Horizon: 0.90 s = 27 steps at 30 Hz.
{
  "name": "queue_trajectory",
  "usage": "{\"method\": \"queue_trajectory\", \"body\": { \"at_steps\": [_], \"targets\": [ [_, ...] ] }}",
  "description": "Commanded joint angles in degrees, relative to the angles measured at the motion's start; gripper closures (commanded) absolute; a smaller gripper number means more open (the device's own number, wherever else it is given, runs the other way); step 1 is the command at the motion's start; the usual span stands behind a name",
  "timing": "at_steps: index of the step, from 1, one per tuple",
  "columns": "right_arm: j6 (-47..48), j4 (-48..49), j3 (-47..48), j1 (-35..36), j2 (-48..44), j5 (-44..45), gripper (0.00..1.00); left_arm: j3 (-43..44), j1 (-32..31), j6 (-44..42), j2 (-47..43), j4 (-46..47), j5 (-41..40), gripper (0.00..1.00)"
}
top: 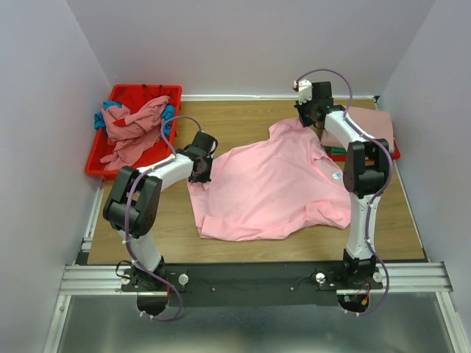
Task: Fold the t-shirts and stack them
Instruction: Flatten the tshirt out
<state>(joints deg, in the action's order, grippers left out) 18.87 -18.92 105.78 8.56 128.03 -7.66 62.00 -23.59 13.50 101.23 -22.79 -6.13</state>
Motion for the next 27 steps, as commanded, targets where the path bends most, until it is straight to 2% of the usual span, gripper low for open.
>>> {"method": "queue_trajectory", "body": {
  "at_steps": [1,8,11,12,20,27],
  "targets": [
    [-0.59,0.72,-0.84,0.06,-0.50,-1.39,1.00,1.28,0.30,0.48,-0.07,0.73,-3.27,0.89],
    [-0.77,0.72,-0.83,0.06,-0.06,-1.57,1.00,1.37,0.30,0.48,-2.26,0.46,-5.56,0.87],
    [-0.68,0.72,-0.92,0.14,-0.32,-1.48,1.00,1.63,0.22,0.48,-3.14,0.20,-5.73,0.99],
    [-0.68,0.72,-0.84,0.14,-0.50,-1.57,1.00,1.72,0.22,0.65,-3.58,0.02,-6.08,1.00],
    [-0.68,0.64,-0.31,0.14,-1.73,-1.39,1.00,3.31,0.21,0.65,-10.61,-1.38,-5.39,1.00],
    [-1.03,0.64,-0.75,0.06,-2.43,-1.74,1.00,2.08,0.22,0.21,-9.74,-1.30,-1.70,1.00]
  ]
}}
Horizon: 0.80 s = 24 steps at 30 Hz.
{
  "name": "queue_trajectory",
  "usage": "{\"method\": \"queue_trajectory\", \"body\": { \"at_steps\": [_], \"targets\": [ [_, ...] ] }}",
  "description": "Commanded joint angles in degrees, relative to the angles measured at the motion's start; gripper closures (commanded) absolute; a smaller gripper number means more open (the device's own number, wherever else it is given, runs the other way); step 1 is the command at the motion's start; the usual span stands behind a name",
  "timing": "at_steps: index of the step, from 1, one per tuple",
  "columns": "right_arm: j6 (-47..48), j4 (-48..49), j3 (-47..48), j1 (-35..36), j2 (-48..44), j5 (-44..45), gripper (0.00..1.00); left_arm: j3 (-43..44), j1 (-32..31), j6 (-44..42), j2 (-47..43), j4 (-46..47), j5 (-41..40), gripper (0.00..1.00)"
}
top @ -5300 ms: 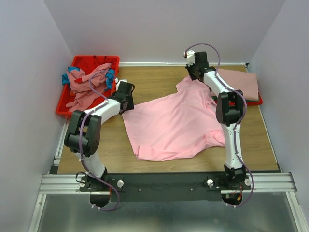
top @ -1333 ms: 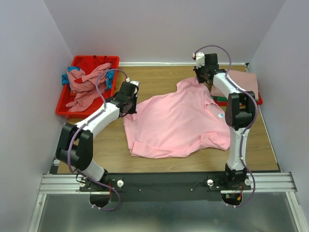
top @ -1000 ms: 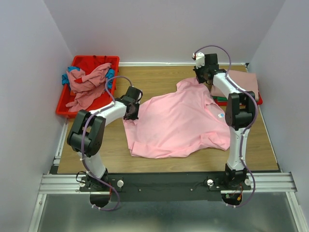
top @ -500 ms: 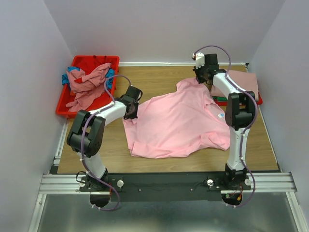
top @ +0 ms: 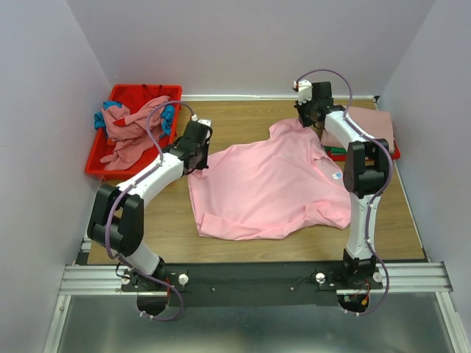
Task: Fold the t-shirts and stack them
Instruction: Flatten the tshirt out
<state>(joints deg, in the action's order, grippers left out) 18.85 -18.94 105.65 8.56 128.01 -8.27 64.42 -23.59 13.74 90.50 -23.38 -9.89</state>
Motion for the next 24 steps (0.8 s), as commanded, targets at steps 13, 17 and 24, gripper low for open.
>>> {"method": "queue_trajectory", "body": {
  "at_steps": [13,17,24],
  "targets": [
    [-0.57,0.75,-1.85,0.06,-1.97,-1.75,1.00,-2.37,0.13,0.59,8.73,1.76,3.39,0.94],
    [-0.75,0.75,-1.93,0.14,-1.80,-2.10,1.00,-2.11,0.04,0.59,8.38,1.32,1.46,0.88],
    [-0.75,0.75,-1.93,0.06,-1.88,-2.01,1.00,-1.58,-0.22,0.76,8.02,0.00,-1.79,0.79]
  ]
}}
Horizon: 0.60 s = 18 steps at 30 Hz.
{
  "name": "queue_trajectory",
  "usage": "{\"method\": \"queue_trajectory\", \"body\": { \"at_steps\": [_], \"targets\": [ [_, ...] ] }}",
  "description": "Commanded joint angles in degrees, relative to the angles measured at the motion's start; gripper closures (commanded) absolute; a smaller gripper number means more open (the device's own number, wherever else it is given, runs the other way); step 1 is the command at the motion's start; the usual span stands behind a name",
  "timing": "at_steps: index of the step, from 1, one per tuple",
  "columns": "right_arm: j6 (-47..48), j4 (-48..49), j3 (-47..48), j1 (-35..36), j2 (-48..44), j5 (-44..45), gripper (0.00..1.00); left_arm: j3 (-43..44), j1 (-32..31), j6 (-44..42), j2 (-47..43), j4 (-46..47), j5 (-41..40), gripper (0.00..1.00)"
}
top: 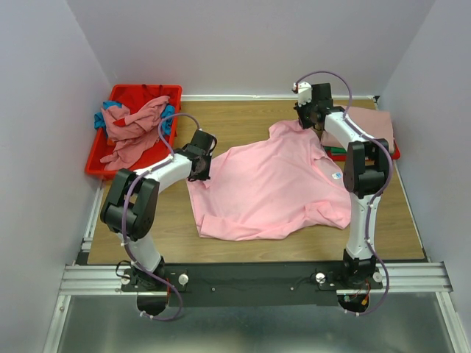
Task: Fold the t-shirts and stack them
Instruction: Flatten the tshirt out
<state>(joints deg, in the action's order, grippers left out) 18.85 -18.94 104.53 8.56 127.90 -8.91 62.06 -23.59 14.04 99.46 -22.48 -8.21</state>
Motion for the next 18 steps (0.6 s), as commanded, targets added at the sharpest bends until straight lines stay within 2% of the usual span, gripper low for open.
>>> {"method": "queue_trajectory", "body": {
  "at_steps": [1,18],
  "targets": [
    [-0.83,0.75,-0.82,0.06,-1.77,-1.38,1.00,0.87,-0.31,0.46,-0.93,-0.90,-3.66,0.79],
    [-0.83,0.75,-0.73,0.06,-1.60,-1.20,1.00,2.89,-0.93,0.81,-3.04,-3.18,-6.03,0.77]
  ]
}}
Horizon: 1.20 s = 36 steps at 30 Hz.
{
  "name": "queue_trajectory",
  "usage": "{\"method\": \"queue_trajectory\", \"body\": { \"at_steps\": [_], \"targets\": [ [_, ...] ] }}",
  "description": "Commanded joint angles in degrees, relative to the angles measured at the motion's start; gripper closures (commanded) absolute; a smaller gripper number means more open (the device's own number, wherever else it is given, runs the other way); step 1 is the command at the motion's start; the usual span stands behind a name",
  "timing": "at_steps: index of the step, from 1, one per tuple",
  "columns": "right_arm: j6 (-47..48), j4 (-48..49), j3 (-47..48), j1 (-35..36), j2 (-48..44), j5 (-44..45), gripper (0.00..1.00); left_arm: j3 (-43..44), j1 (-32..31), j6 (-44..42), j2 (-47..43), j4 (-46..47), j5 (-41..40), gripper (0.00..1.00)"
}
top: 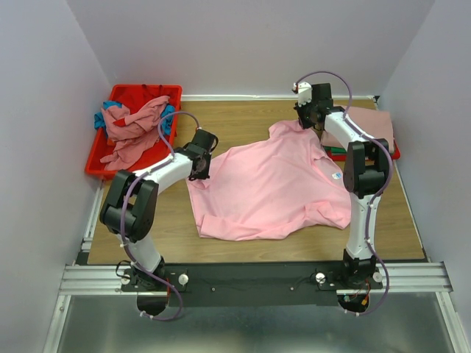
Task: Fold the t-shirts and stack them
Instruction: Flatten the tshirt out
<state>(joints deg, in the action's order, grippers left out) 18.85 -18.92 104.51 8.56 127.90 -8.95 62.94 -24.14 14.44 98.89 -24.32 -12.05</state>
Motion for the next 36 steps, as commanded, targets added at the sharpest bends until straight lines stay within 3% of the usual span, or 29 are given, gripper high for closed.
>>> {"method": "queue_trajectory", "body": {
  "at_steps": [1,3,21,27,35,36],
  "targets": [
    [-0.83,0.81,-0.71,-0.03,-1.60,-1.24,1.00,2.10,-0.38,0.42,-2.65,-1.70,-2.18,0.77],
    [-0.83,0.72,-0.71,0.14,-1.60,-1.16,1.00,2.45,-0.38,0.42,-2.65,-1.96,-2.10,0.72],
    [-0.83,0.72,-0.71,0.06,-1.86,-1.07,1.00,2.37,-0.56,0.15,-0.28,-2.67,-2.36,0.73],
    [-0.75,0.72,-0.80,0.14,-1.77,-0.98,1.00,2.54,-0.56,0.15,0.51,-2.93,-3.33,0.86],
    [-0.83,0.72,-0.62,0.06,-2.04,-0.98,1.00,2.54,-0.56,-0.29,0.69,-2.75,-2.01,0.93],
    [-0.83,0.72,-0.62,0.06,-2.04,-0.98,1.00,2.63,-0.56,-0.20,0.69,-2.75,-1.83,1.00]
  ]
}}
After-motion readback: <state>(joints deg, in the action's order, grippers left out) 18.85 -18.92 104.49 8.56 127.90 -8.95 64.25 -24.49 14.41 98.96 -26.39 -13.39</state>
